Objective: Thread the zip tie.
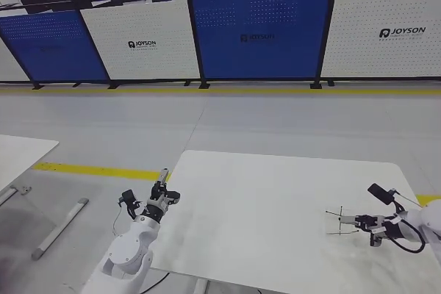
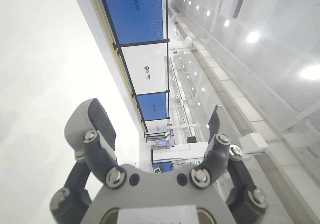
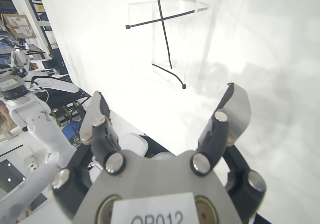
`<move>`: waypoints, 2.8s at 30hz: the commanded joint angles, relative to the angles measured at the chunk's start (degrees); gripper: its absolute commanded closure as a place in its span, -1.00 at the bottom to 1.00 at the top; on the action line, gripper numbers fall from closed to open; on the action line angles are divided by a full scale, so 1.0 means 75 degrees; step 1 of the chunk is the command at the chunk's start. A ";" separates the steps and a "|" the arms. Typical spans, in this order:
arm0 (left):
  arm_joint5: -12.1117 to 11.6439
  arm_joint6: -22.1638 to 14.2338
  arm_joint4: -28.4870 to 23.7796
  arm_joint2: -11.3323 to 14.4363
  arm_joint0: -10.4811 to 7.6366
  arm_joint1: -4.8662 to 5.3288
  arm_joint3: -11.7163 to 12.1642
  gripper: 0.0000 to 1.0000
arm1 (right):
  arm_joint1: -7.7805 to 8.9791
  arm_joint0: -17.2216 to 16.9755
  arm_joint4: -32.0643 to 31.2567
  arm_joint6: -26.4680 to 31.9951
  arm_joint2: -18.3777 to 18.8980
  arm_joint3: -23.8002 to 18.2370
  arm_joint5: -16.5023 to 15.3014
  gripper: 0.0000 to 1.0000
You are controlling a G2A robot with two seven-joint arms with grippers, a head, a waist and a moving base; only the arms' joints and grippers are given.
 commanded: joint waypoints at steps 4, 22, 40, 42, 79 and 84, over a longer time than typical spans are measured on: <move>0.0000 0.0000 0.0000 0.0000 0.0000 0.0000 0.0000 -1.00 | 0.0037 -0.0060 -0.0010 -0.0106 0.0109 -0.0084 0.0260 -0.20; 0.0000 0.0000 0.0000 0.0000 0.0000 0.0000 0.0000 -1.00 | 0.0026 0.0135 -0.0025 -0.0037 -0.0031 0.0340 0.0758 0.12; 0.0000 0.0000 0.0000 0.0000 0.0000 0.0000 0.0000 -1.00 | 0.0049 0.0222 -0.0116 0.0065 -0.0118 0.0393 0.0839 0.52; 0.0000 0.0000 0.0000 0.0000 0.0000 0.0000 0.0000 -1.00 | 0.0048 0.0251 -0.0118 0.0082 -0.0135 0.0428 0.0856 0.58; 0.0000 0.0000 0.0000 0.0000 0.0000 0.0000 0.0000 -1.00 | 0.0264 -0.0112 0.0046 -0.0061 0.0452 -0.0163 0.0802 1.00; 0.0000 0.0000 0.0000 0.0000 0.0000 0.0000 0.0000 -1.00 | 0.0414 -0.0593 0.0367 -0.0023 0.1060 -0.0560 0.0662 1.00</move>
